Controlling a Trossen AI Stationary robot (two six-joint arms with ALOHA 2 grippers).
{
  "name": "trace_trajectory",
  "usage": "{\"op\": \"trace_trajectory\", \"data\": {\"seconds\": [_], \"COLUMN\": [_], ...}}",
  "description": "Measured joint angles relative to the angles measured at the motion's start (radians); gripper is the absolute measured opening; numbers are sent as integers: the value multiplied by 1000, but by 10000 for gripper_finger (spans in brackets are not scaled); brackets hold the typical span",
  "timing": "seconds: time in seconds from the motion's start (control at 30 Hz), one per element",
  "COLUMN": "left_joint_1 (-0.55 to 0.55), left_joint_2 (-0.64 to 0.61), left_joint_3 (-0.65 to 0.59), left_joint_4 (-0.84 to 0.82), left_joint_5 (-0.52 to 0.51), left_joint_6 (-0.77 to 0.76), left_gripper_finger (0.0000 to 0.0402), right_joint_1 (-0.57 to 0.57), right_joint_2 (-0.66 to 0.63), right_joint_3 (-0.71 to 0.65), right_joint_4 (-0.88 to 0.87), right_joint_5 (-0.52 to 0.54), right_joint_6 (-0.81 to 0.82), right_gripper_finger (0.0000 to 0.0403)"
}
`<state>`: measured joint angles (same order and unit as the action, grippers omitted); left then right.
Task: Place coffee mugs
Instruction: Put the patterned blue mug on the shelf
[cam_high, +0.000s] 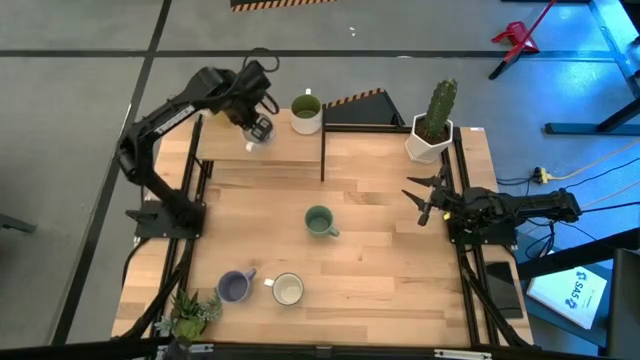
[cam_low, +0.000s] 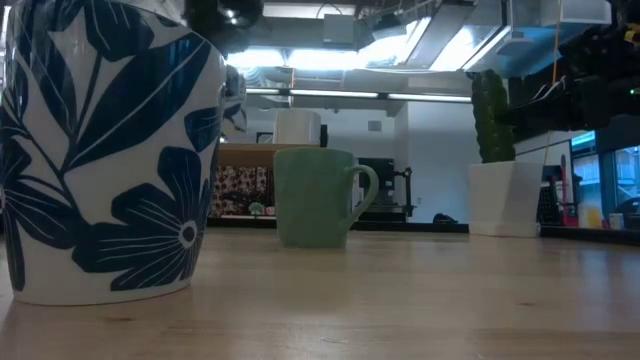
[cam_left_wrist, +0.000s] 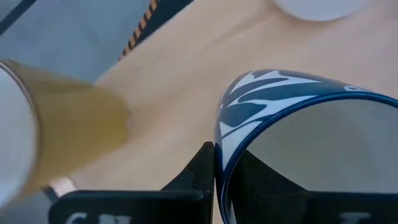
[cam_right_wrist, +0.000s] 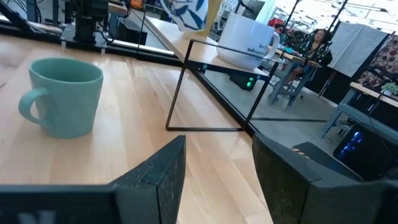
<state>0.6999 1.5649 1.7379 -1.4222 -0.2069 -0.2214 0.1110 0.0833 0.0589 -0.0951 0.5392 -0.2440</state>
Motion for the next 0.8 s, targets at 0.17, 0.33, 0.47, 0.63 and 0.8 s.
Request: {"op": "trace_trajectory", "data": {"seconds": [0.17,0.33,0.47,0.63,0.8], "left_joint_1": [78,119,142,170,191], "left_joint_2": [54,69,73,74,74], "left_joint_3": [28,29,29,29,29], "left_joint_4": [4,4,22,38,45], "left_joint_5": [17,20,64,99,121], "left_joint_6": [74,132,182,231,241], "left_gripper_finger": [19,19,19,19,19], "right_joint_1": [0,0,0,0,0], "right_joint_2": [0,0,0,0,0], "right_joint_3": [-4,5,39,55,55], "right_joint_4": [31,191,225,222,201], "right_joint_5": [14,71,74,89,90], "right_joint_6": [8,-17,-94,-153,-153], "right_gripper_finger": [177,177,177,177,177]}}
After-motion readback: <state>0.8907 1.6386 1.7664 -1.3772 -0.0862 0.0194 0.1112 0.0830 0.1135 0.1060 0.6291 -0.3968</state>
